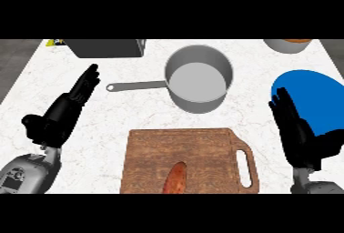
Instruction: Pick the sweet potato from the cutting board and place it in the pot
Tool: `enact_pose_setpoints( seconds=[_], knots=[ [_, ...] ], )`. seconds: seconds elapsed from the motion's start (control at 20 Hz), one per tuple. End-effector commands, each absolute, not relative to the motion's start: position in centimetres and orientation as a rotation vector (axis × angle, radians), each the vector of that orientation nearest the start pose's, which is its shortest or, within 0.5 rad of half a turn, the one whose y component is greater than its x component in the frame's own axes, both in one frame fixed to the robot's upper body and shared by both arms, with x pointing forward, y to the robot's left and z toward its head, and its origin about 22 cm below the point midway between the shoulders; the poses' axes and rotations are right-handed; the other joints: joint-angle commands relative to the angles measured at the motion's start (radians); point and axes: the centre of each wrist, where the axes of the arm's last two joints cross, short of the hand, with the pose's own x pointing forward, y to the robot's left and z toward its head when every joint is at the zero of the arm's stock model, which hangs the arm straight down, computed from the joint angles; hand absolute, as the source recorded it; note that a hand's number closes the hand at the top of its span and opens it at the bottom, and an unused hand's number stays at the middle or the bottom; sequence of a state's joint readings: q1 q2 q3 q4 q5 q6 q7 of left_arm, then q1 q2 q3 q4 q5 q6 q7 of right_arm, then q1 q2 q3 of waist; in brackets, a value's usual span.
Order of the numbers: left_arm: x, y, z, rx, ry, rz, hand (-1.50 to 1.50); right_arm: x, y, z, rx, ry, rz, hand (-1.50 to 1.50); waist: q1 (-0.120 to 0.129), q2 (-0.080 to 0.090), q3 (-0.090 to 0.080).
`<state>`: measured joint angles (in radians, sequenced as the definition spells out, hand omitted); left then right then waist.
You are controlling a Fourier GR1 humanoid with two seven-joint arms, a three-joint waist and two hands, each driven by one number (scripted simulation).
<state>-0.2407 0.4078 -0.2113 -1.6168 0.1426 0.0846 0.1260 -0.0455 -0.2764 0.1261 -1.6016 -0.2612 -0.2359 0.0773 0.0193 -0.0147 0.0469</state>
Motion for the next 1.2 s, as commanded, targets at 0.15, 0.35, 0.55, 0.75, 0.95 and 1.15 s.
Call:
enact_pose_setpoints(
  seconds=[0.15, 0.35, 0.55, 0.75, 0.95, 1.15],
  knots=[
    [28.8, 27.2, 9.1, 0.214, -1.677, -0.100, 0.00, 25.7, -23.8, 3.0, -0.047, -1.734, 0.053, 1.50, -0.005, 0.013, -0.046],
    [29.1, 26.3, 8.2, 0.173, -1.620, 0.007, 0.00, 25.8, -27.3, 2.7, -0.531, -1.730, 0.545, 1.50, 0.004, 0.015, -0.054],
    [27.8, 29.1, 9.1, 0.208, -1.599, 0.056, 0.00, 21.1, -20.8, -2.3, -0.340, -1.907, 0.254, -1.50, -0.017, 0.013, -0.046],
    [28.7, 27.4, 8.5, 0.207, -1.608, 0.065, 0.00, 19.6, -20.6, -1.1, -0.271, -2.017, 0.358, -1.50, -0.025, 0.013, -0.047],
    [29.3, 29.3, 8.3, 0.206, -1.598, 0.070, 0.00, 18.4, -20.6, 3.5, -0.212, -1.925, 0.496, -1.50, -0.028, 0.013, -0.048],
    [28.7, 28.0, 8.6, 0.188, -1.618, 0.072, 0.00, 18.4, -20.5, 6.5, -0.189, -1.732, 0.757, -1.50, -0.021, 0.012, -0.050]
  ],
)
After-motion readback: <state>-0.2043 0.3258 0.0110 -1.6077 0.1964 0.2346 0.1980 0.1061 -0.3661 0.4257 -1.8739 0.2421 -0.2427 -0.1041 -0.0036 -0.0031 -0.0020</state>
